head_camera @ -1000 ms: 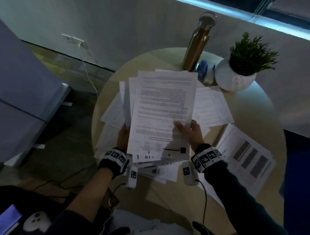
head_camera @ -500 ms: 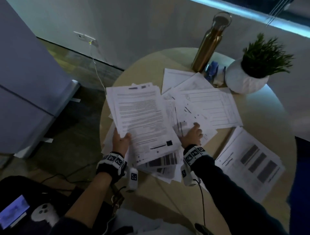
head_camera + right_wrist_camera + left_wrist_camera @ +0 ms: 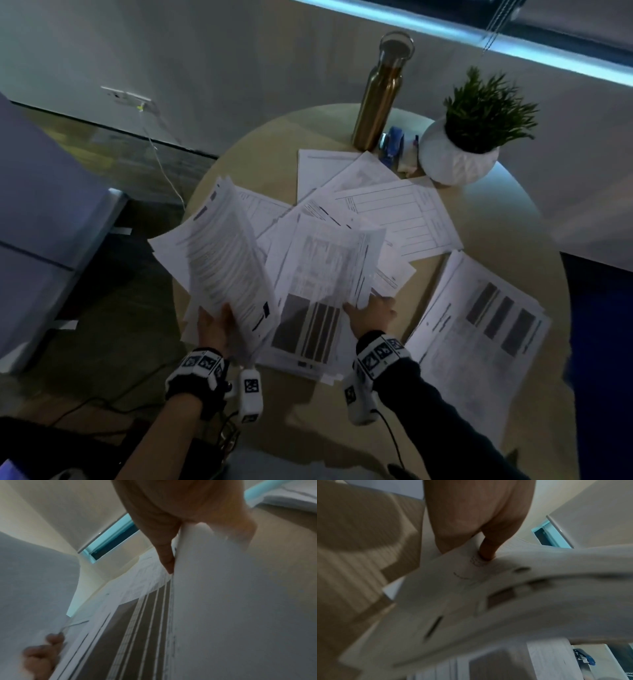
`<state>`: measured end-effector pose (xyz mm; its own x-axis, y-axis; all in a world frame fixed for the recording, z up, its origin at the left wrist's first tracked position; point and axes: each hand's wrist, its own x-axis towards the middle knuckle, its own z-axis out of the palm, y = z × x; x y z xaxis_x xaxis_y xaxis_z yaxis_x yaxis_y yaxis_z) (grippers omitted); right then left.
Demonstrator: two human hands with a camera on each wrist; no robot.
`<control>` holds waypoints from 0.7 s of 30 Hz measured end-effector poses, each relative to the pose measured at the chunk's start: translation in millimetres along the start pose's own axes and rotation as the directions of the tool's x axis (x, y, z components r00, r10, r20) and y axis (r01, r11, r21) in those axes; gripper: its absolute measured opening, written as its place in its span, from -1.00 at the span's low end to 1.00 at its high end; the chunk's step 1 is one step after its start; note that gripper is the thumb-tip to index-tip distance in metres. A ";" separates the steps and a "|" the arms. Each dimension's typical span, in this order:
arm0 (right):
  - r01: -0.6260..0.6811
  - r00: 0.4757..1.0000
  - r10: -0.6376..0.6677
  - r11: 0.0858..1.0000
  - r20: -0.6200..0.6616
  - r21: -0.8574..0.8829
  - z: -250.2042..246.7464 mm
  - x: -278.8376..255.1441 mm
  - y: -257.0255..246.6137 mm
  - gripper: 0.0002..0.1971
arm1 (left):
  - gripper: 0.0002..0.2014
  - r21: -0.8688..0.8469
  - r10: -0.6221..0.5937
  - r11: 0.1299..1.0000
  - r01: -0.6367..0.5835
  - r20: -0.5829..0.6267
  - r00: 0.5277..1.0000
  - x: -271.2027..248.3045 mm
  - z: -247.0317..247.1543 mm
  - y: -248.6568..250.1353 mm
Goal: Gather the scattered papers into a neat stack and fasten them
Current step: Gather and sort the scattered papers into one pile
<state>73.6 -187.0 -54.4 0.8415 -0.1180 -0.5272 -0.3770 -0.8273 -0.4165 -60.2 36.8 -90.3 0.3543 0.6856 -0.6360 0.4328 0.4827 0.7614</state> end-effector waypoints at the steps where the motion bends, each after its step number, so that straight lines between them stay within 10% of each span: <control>1: 0.012 1.000 -0.012 0.999 0.000 0.051 2.8 -5.7 1.2 -0.48 | -0.34 -0.008 -0.010 1.000 0.010 0.004 1.000 -1.2 1.3 -0.2; 6: -0.049 0.999 0.032 0.878 0.045 0.476 15.2 -18.7 -4.1 -0.27 | -0.59 0.085 0.041 0.995 -0.047 0.071 0.997 -4.9 10.7 0.9; 13: 0.126 0.991 -0.090 0.866 -0.097 0.484 -30.9 -5.7 -9.7 -0.75 | -0.70 0.116 0.132 0.980 -0.160 0.216 0.967 -19.3 8.5 29.4; 21: 0.207 0.897 -0.361 0.852 0.255 0.481 -58.4 -1.5 -18.4 -0.84 | -0.59 0.027 0.151 0.984 -0.178 0.414 0.898 -33.7 40.4 56.9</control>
<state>101.9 -203.7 -2.7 0.7922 0.3333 -0.5112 -0.3333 -0.4654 -0.8200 -14.0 19.2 -30.7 0.7266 0.4626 -0.5080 0.3852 0.3381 0.8587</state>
